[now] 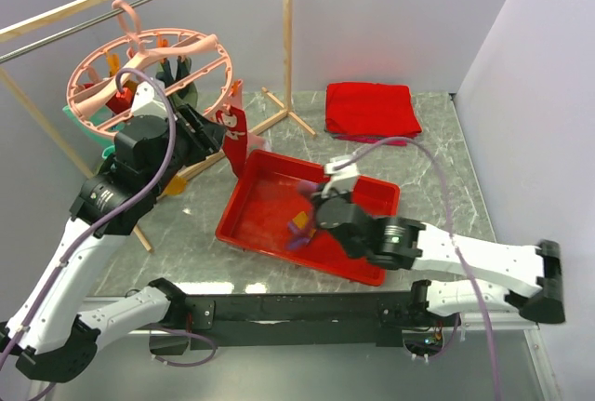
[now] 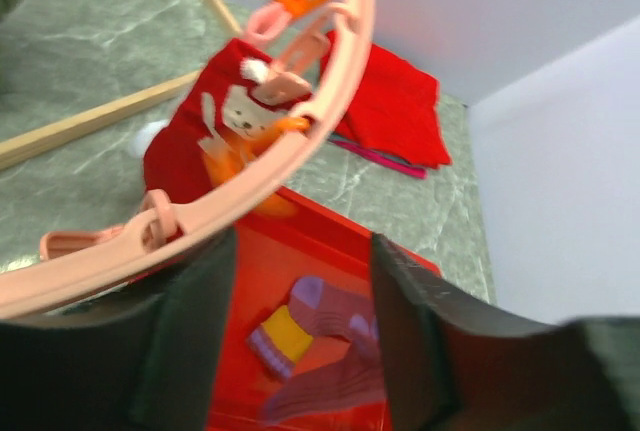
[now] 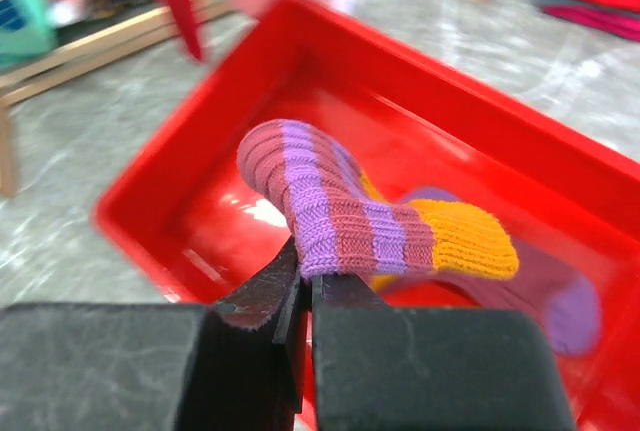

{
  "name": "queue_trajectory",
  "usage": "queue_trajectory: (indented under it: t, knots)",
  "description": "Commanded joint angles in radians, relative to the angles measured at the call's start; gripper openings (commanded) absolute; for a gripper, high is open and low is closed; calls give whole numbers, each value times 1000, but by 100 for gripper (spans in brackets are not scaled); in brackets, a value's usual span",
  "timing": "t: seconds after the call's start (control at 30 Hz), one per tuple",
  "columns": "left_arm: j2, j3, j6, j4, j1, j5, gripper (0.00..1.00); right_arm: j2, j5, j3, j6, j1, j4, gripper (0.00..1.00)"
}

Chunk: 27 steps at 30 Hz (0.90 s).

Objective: Remove the socks clipped to the hanger

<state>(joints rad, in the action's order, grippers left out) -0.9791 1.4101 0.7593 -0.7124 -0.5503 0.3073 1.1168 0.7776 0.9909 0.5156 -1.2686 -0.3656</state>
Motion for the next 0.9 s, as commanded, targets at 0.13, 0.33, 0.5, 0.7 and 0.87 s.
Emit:
queue_trajectory:
  t: [0.13, 0.33, 0.5, 0.7, 0.87]
  knots:
    - [37, 18, -52, 93, 1, -203, 73, -222, -112, -132, 37, 144, -147, 2]
    - [91, 59, -18, 62, 1, -324, 75, -241, -156, -129, 24, 164, -182, 61]
    - [183, 114, 12, -8, 1, -310, 76, -186, -195, -75, -2, 164, -159, 75]
    - [241, 236, -20, -146, 1, -229, 75, -78, -270, 6, -95, 103, 21, 82]
    - [281, 299, -64, -274, 1, -142, 74, 76, -216, 109, -181, -29, 198, 86]
